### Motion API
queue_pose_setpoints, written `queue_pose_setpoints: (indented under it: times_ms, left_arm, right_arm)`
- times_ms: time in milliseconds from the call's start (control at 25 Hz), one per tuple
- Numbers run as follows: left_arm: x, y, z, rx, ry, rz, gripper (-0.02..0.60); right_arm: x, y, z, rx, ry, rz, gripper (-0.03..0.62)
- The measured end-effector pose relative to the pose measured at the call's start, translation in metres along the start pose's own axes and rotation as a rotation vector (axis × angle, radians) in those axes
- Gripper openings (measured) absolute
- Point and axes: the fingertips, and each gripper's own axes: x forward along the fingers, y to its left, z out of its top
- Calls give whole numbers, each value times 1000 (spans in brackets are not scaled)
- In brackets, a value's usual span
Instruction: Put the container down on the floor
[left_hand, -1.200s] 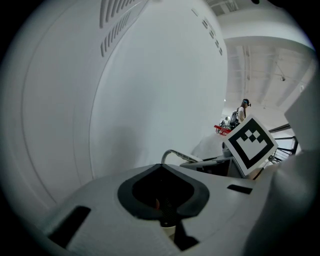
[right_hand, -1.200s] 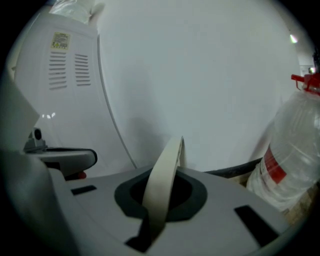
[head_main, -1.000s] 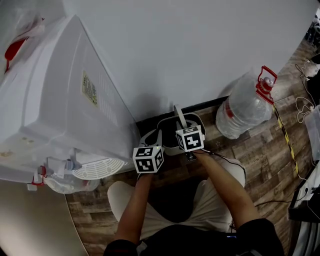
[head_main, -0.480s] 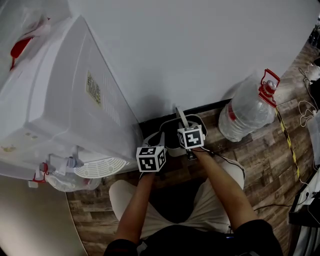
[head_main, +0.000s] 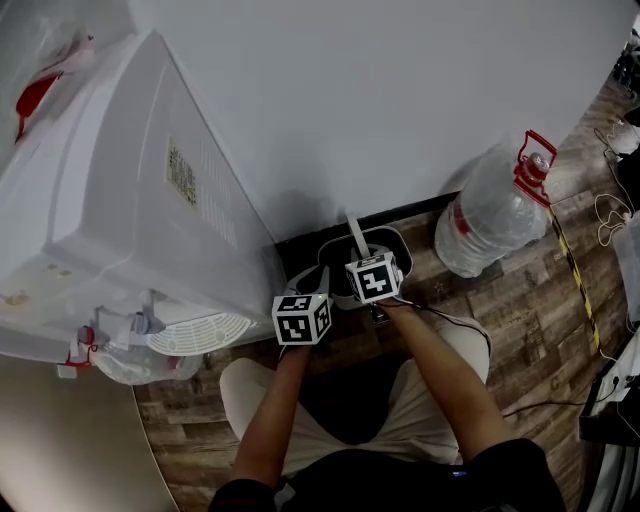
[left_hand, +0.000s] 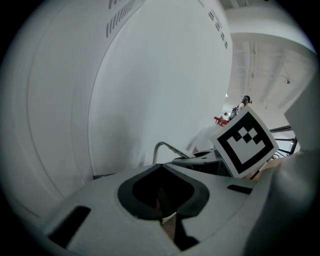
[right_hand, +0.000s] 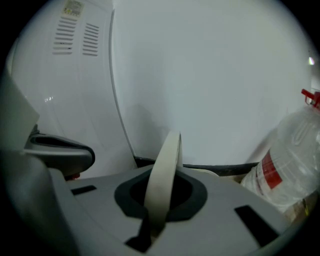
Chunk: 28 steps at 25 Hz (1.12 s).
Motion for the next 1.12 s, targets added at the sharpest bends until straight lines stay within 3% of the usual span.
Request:
queue_pose_setpoints:
  times_ms: [640, 880, 1120]
  left_arm:
    - [-4, -7, -7, -9, 19, -35, 17]
    - [-7, -10, -9, 59, 39, -38, 17]
    - [-14, -11, -10, 56, 39, -48, 17]
  right_arm:
    - [-19, 10, -22, -56, 49, -7, 29]
    - [-23, 14, -33, -76, 74, -16, 31]
    - [-27, 21, -43, -104, 103, -29, 31]
